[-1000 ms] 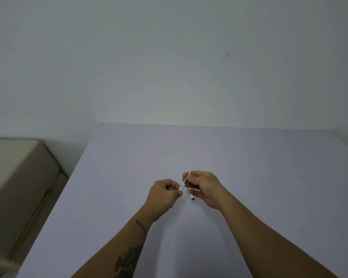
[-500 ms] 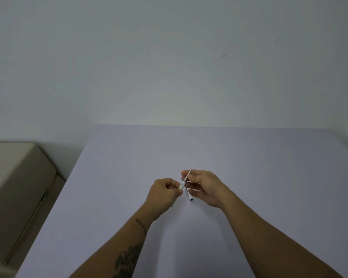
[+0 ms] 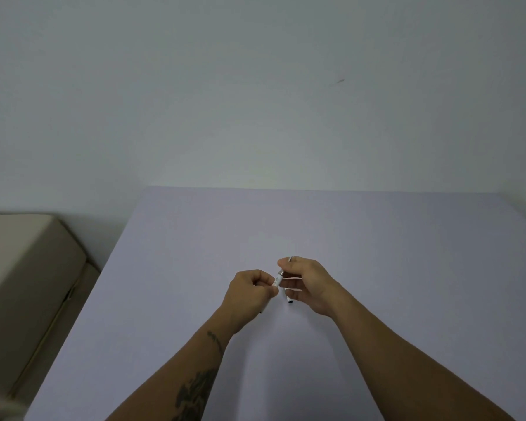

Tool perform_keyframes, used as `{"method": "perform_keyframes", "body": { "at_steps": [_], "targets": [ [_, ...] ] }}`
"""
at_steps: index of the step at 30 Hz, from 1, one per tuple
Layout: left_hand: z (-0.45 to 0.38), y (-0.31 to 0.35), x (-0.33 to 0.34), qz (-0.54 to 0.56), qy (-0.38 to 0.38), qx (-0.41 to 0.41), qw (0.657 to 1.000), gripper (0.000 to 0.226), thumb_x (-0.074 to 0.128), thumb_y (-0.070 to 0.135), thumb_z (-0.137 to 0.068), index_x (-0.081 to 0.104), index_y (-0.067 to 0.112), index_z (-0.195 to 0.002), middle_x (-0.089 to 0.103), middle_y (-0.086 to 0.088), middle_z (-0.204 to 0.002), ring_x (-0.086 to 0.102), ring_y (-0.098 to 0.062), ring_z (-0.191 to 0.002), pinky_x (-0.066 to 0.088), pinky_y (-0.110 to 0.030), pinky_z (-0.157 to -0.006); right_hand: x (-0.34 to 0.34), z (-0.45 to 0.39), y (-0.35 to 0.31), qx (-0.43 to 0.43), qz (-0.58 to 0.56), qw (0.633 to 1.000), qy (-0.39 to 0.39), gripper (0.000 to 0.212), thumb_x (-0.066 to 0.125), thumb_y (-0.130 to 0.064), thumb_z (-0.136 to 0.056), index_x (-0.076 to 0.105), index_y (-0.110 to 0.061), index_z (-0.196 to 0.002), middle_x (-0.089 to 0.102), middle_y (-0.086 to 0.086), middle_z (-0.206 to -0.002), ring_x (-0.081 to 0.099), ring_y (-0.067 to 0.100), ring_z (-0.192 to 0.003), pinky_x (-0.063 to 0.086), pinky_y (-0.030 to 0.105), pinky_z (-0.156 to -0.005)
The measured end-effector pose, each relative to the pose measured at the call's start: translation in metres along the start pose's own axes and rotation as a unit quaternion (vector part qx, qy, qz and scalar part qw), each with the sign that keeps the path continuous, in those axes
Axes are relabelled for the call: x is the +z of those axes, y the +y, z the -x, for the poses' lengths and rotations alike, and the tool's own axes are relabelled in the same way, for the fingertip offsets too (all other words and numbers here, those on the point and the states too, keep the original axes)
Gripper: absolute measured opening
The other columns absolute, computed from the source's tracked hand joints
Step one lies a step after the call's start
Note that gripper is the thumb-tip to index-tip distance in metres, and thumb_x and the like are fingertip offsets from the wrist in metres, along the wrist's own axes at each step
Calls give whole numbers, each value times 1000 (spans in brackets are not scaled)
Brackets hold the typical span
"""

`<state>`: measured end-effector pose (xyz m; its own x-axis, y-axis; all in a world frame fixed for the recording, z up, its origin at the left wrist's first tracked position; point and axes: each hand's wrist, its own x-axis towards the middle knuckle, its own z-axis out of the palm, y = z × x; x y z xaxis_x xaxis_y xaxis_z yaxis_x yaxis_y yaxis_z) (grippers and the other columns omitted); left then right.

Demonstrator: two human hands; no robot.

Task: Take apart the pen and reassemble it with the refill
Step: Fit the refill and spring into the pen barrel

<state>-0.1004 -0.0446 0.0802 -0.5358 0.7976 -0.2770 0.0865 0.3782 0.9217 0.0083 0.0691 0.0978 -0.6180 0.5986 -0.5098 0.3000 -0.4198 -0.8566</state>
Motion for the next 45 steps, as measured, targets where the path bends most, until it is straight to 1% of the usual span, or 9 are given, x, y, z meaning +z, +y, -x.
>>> {"method": "perform_keyframes", "body": {
  "at_steps": [5, 12, 17, 21, 25, 31, 35, 39, 45],
  "targets": [
    [-2, -2, 0, -7, -2, -4, 1000, 13, 68, 10, -84, 70, 18, -75, 59, 3, -62, 53, -11, -58, 44, -12, -46, -8, -3, 0, -2, -22, 1000, -5, 20, 57, -7, -95, 76, -11, -97, 74, 2, -86, 68, 16, -82, 51, 31, -74],
    [-6, -2, 4, -19, -3, 1, 1000, 6, 68, 11, -82, 73, 14, -80, 59, -1, -66, 53, -15, -62, 48, -30, -60, 0, -9, 3, -31, 50, 995, 79, 31, 70, -20, -88, 51, -15, -63, 66, 6, -78, 62, 18, -74, 50, 28, -61],
    [-6, -2, 3, -14, -6, -2, 1000, 5, 68, 11, -84, 72, 13, -82, 59, -1, -66, 53, -15, -63, 47, -27, -59, -2, -7, 2, -10, 34, 999, 35, 18, 67, -25, -90, 66, -13, -78, 67, 3, -80, 64, 17, -74, 50, 29, -64],
    [-7, -1, 1, -10, -7, -6, 1000, 7, 68, 10, -84, 71, 15, -80, 59, -1, -67, 53, -16, -64, 46, -27, -59, -10, -8, 1, 11, -55, 998, -19, 20, 55, -11, -97, 75, -10, -102, 70, 2, -83, 67, 17, -82, 50, 29, -71],
    [-9, -3, 0, -6, -9, -7, 1000, 11, 68, 10, -84, 71, 18, -77, 57, 2, -63, 52, -16, -62, 46, -29, -59, -6, -9, 2, -2, -32, 999, 32, 14, 60, -10, -95, 74, -7, -91, 70, 5, -84, 66, 18, -85, 51, 32, -78],
    [-12, -3, 3, -25, 6, 5, 1000, 9, 69, 13, -84, 71, 19, -78, 61, 1, -68, 54, -14, -61, 48, -27, -59, 4, -14, 2, -14, 12, 996, 91, 31, 70, -24, -89, 51, -13, -68, 56, 2, -68, 56, 14, -64, 47, 27, -59],
    [-14, -3, -1, -19, 9, -2, 1000, 6, 69, 11, -84, 72, 15, -82, 61, 1, -67, 55, -15, -63, 49, -28, -61, -1, -10, 2, 11, -40, 999, 33, 16, 66, -24, -91, 68, -10, -84, 62, 4, -79, 59, 18, -74, 47, 29, -63],
    [-14, -4, -1, -22, 9, -4, 1000, 5, 68, 12, -85, 72, 14, -83, 61, 0, -68, 55, -15, -64, 49, -27, -61, -7, -11, 3, 11, -48, 999, 5, 21, 57, -14, -96, 77, -11, -103, 69, 3, -90, 62, 18, -85, 51, 30, -72],
    [-13, -4, 0, -24, 3, 0, 1000, 5, 68, 13, -85, 73, 15, -83, 61, 1, -69, 54, -14, -63, 48, -27, -60, 0, -14, 5, -23, 5, 997, 69, 18, 63, -13, -92, 69, -10, -76, 66, 4, -80, 61, 16, -75, 51, 32, -72]
  ]
}}
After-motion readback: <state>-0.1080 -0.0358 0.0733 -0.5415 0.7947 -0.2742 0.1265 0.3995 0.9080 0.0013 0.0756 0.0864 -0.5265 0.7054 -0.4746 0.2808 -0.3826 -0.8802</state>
